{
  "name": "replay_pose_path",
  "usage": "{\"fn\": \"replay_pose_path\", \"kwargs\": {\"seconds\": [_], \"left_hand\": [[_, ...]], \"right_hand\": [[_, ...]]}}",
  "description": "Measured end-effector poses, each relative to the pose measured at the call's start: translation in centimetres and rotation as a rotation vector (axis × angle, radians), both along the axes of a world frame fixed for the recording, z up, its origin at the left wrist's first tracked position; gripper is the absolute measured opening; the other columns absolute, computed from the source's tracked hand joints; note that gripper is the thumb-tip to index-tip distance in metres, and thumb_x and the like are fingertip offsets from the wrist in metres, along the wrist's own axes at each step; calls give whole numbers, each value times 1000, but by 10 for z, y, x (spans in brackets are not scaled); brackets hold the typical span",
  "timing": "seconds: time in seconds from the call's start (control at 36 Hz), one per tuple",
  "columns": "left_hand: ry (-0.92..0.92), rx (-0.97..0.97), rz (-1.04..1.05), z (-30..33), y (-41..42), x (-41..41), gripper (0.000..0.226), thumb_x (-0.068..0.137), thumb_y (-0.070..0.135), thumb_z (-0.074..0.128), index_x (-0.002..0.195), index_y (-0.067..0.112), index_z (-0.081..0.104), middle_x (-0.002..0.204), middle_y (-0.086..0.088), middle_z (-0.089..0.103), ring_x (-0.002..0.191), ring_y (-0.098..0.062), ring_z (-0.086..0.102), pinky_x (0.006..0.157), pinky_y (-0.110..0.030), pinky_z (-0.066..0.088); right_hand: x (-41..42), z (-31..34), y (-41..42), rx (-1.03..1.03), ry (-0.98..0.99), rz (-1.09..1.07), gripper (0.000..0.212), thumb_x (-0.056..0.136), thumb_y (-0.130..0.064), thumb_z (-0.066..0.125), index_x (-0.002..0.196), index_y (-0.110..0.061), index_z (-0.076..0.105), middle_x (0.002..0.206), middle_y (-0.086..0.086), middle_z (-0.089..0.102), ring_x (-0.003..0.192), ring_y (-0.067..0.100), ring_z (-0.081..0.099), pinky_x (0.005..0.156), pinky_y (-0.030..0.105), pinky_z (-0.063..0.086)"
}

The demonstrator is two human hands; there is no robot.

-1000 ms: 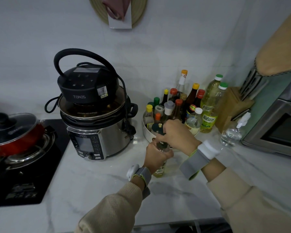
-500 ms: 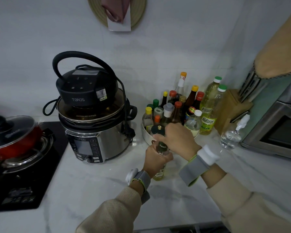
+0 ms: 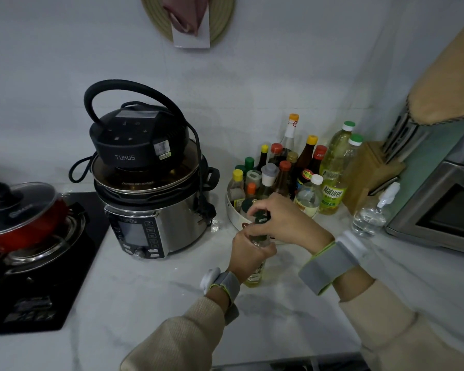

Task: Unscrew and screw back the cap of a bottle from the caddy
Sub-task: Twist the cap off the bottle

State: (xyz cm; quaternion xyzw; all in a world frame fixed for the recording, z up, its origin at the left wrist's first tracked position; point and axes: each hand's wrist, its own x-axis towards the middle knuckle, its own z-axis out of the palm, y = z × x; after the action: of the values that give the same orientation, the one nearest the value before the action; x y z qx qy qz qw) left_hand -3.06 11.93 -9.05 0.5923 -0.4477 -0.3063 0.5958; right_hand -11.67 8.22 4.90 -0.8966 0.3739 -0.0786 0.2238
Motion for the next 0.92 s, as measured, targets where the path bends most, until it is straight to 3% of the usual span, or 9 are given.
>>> {"fn": "replay_pose_path", "kwargs": {"seconds": [0.06,0.14,0.28,0.39,0.56,0.7,0.81,0.86,0.92], "left_hand": [[-15,19,-5,2,1,0,23,62,6,73,72,26,65,67,13,70,67,-5,64,61,-23,52],[-29,21,-19,2,2,1,41,64,-2,78,77,32,60,69,17,69,69,4,64,62,-10,49],[-15,7,-1,2,1,1,44,61,-2,80,83,31,61,83,10,68,77,2,64,68,-14,51],[6,-9,-14,0,1,0,26,60,13,71,83,23,66,79,-1,71,75,-18,66,69,-37,57],[14,8,-38,7,3,-1,27,61,7,67,64,31,55,55,14,57,54,-6,48,55,-23,43],[-17,-12,-13,7,3,-1,29,63,6,68,75,32,64,67,12,67,67,-7,62,61,-26,53],[-34,2,-14,4,2,1,41,64,-1,77,72,36,61,68,27,68,66,3,63,60,-15,49],[-32,0,-16,1,2,1,45,62,-1,80,79,36,61,74,29,69,72,4,64,64,-14,51],[-12,0,3,1,2,1,47,60,-3,80,82,35,63,75,25,70,74,3,64,67,-17,52]], "right_hand": [[4,-6,3,-18,53,-98,54,77,-55,66,114,-17,58,102,5,44,97,25,50,80,34,45],[11,-13,8,-121,95,-226,52,81,-60,57,95,-9,56,92,8,57,87,28,58,71,37,48],[15,-8,9,-174,151,-190,33,82,-37,67,77,-8,52,78,8,54,70,25,55,48,30,33],[9,0,2,-69,63,-101,22,71,-22,75,86,-9,66,83,9,64,74,25,61,57,32,46],[0,14,-1,51,46,1,35,65,-2,77,94,-20,72,91,3,60,83,18,57,56,18,41],[3,10,4,-2,46,-38,57,70,-50,75,116,-21,58,104,5,45,95,22,50,76,33,43],[13,-3,13,-164,205,-200,51,81,-60,57,78,-9,52,75,3,53,75,24,53,60,31,41],[15,-7,16,-155,200,-223,47,88,-44,59,60,-14,36,61,-1,37,69,23,47,50,29,32],[17,-9,13,-176,211,-184,36,90,-25,57,62,-11,39,61,-1,34,72,25,47,53,30,33]]}}
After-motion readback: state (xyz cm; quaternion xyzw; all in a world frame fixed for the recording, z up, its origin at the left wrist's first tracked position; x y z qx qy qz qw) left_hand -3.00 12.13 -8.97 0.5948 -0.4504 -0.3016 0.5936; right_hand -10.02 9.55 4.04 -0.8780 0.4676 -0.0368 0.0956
